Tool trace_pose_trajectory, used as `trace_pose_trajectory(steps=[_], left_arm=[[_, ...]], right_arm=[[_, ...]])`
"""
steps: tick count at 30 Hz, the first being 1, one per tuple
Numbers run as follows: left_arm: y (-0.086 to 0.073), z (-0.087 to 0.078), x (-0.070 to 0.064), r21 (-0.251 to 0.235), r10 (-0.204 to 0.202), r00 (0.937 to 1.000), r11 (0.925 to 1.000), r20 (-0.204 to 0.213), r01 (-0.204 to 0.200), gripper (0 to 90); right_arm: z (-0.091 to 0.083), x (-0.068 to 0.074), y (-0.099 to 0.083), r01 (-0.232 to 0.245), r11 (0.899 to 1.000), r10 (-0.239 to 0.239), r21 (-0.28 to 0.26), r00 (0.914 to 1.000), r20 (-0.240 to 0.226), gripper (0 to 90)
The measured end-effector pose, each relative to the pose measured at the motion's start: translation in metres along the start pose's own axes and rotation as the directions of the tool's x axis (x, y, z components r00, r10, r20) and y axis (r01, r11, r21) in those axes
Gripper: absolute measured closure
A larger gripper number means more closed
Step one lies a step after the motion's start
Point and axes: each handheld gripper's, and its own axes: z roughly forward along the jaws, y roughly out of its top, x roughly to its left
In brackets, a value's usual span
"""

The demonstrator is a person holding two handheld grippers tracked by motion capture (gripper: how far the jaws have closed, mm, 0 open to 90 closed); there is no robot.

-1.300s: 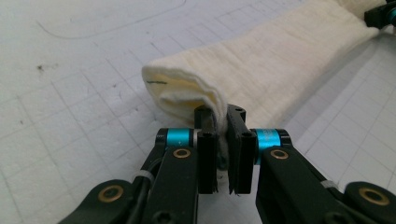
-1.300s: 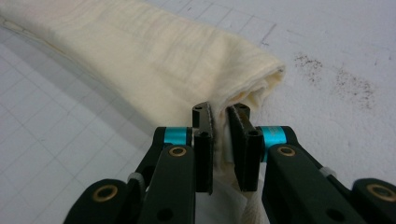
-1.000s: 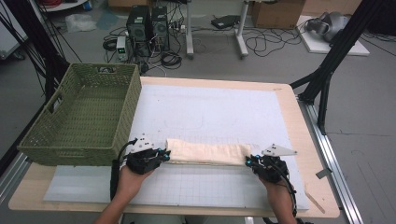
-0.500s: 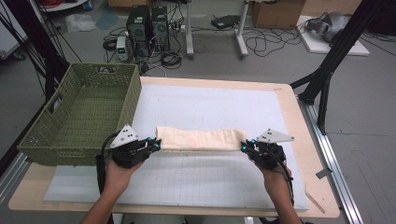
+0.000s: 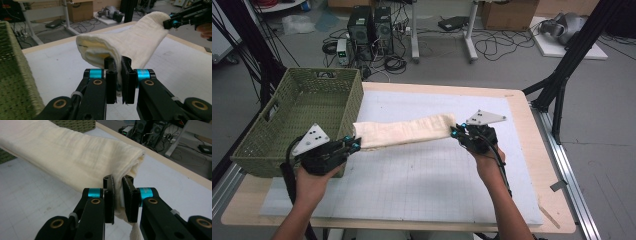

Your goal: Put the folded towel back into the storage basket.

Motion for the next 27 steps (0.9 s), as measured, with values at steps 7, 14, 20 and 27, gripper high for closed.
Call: trace_pose_trajectory(steps=[7, 14, 20, 27], left_arm=[[0.005, -0.026, 0.012, -0.035, 0.006, 0.999, 0.9993, -0.045, -0.008, 84.0], [0.01, -0.051, 0.026, -0.065, 0.011, 0.9953, 0.9977, -0.096, -0.017, 84.0], [0.007, -0.07, 0.038, -0.078, 0.004, 0.9902, 0.9968, -0.139, -0.015, 84.0], [0.001, -0.092, 0.049, -0.09, -0.005, 0.9827, 0.9958, -0.185, -0.012, 84.0]], right_arm=[[0.025, 0.009, 0.04, 0.045, 0.999, -0.045, -0.009, 0.9989, -0.007, 81.4], [0.053, 0.022, 0.079, 0.084, 0.996, -0.085, -0.029, 0.9961, -0.022, 81.4], [0.079, 0.036, 0.107, 0.104, 0.994, -0.106, -0.045, 0.9936, -0.039, 81.4], [0.111, 0.056, 0.134, 0.139, 0.99, -0.141, -0.037, 0.9879, -0.064, 81.4]])
